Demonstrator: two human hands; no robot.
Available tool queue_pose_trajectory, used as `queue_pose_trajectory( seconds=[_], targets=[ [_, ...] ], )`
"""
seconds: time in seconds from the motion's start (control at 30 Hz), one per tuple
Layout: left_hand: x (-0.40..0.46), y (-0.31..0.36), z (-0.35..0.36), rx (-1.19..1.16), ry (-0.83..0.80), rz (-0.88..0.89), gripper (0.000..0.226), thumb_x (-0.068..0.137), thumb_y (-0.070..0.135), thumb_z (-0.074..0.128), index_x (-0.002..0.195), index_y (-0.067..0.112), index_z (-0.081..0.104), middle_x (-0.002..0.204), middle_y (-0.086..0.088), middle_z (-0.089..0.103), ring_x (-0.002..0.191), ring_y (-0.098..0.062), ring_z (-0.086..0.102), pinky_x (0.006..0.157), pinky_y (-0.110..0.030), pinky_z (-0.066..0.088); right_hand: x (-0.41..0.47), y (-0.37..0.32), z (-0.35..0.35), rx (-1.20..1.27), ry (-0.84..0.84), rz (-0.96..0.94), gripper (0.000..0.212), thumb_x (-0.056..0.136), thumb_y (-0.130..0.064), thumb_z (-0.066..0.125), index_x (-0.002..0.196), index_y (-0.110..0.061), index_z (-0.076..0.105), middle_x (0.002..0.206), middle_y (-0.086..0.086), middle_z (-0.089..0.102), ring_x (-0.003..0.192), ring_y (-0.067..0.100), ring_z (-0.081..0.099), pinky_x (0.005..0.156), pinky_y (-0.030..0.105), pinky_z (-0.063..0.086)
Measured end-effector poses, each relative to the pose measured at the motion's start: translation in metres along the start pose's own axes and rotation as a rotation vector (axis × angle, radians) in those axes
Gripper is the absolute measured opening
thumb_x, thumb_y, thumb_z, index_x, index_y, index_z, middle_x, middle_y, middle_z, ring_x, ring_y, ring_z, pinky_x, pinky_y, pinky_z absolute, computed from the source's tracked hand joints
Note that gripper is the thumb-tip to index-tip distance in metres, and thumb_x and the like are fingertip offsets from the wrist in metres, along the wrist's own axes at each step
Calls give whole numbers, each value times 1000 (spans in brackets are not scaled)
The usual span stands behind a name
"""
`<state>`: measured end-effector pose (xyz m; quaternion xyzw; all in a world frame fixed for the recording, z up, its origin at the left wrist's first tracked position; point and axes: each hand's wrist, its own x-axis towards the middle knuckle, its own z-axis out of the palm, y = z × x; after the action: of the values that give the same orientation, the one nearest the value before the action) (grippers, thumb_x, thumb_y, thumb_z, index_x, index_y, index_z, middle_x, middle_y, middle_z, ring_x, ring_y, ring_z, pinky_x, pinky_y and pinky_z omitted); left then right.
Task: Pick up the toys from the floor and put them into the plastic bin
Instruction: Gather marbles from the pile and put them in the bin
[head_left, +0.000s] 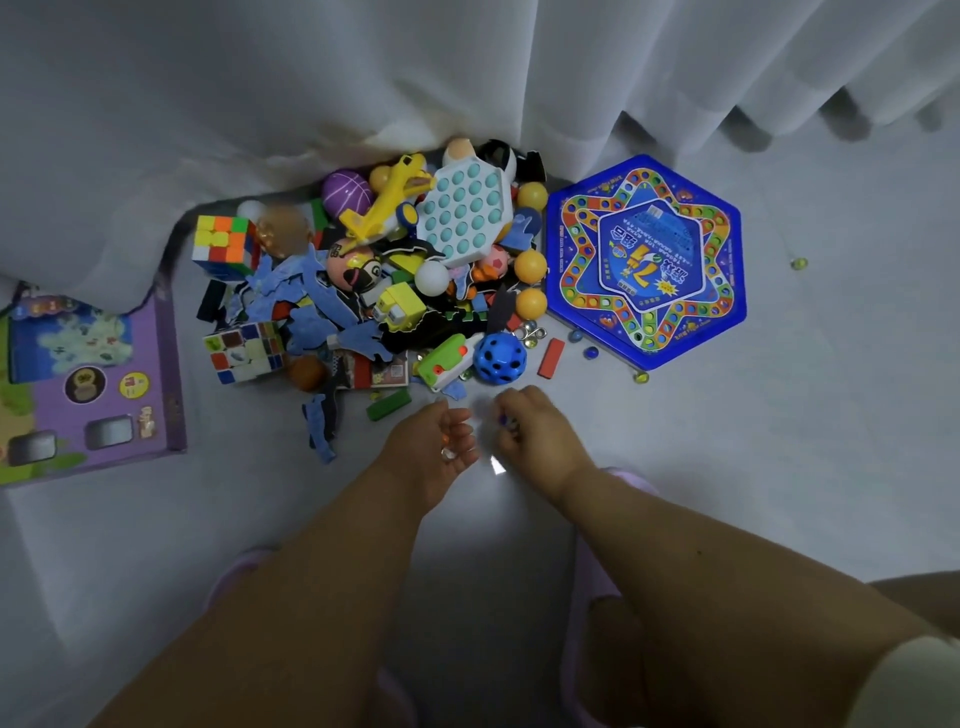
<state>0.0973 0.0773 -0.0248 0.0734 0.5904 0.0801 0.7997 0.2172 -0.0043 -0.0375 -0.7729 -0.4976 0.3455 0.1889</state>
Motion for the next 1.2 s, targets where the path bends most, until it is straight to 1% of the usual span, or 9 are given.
queue_pose_trajectory(
  seconds=[0.1,0.17,0.23,0.4,0.47,0.57,0.83,1.03,1.2],
  targets=[
    [-5,2,4,-34,-101,-43,50,103,39,28,99,2,61,92,-12,64,86,-21,60,66,-31,50,-15,-22,7,65,-96,-210,29,89,-14,60,117,-11,60,113,8,55,93,9,44,82,18,35],
    [-6,2,6,-61,-131,-64,49,103,40,29,94,4,62,89,-9,63,85,-20,60,62,-28,51,-18,-25,3,77,-97,-247,30,90,-20,60,119,-12,60,114,7,57,96,12,50,83,18,37],
    [-5,-2,10,-148,-145,-95,44,102,36,34,89,5,61,86,-9,60,81,-17,58,71,-26,49,-18,-22,-6,99,-12,-197,31,91,-28,53,117,-13,60,108,6,57,92,14,51,79,18,40],
    [-6,-9,21,-326,-91,-209,37,97,28,48,70,4,56,70,-9,51,63,-14,49,62,-22,46,2,34,-41,64,542,484,25,90,-15,52,115,-11,55,116,11,51,102,25,55,83,32,47],
    [-7,-10,23,-321,-122,-246,39,97,28,48,68,4,55,69,-9,51,62,-14,49,53,-20,48,8,62,-52,-10,560,692,32,91,-16,55,123,-13,50,123,11,48,111,26,54,88,36,50],
    [-7,-10,26,-300,-149,-272,38,98,28,46,69,5,53,70,-8,50,59,-13,47,44,-17,46,18,84,-54,63,532,802,33,91,-15,57,123,-11,49,125,12,46,112,28,53,92,38,49],
    [-1,-8,28,-221,-110,-256,38,98,27,46,68,5,54,70,-7,52,56,-13,51,53,-20,47,33,94,-56,101,517,842,15,92,-12,52,105,-5,56,109,16,58,99,29,58,79,34,45],
    [3,-6,28,-226,-88,-227,35,98,25,46,69,5,52,65,-7,51,59,-13,47,62,-22,41,48,64,-41,-66,384,468,31,92,-14,52,123,-12,51,124,13,51,111,28,53,86,35,48],
    [5,-4,22,-206,-52,-210,35,98,24,46,68,5,52,64,-8,52,63,-14,45,63,-26,41,72,57,-48,-311,247,311,37,95,-12,47,132,-12,45,123,18,49,112,33,49,87,38,46]
  ],
)
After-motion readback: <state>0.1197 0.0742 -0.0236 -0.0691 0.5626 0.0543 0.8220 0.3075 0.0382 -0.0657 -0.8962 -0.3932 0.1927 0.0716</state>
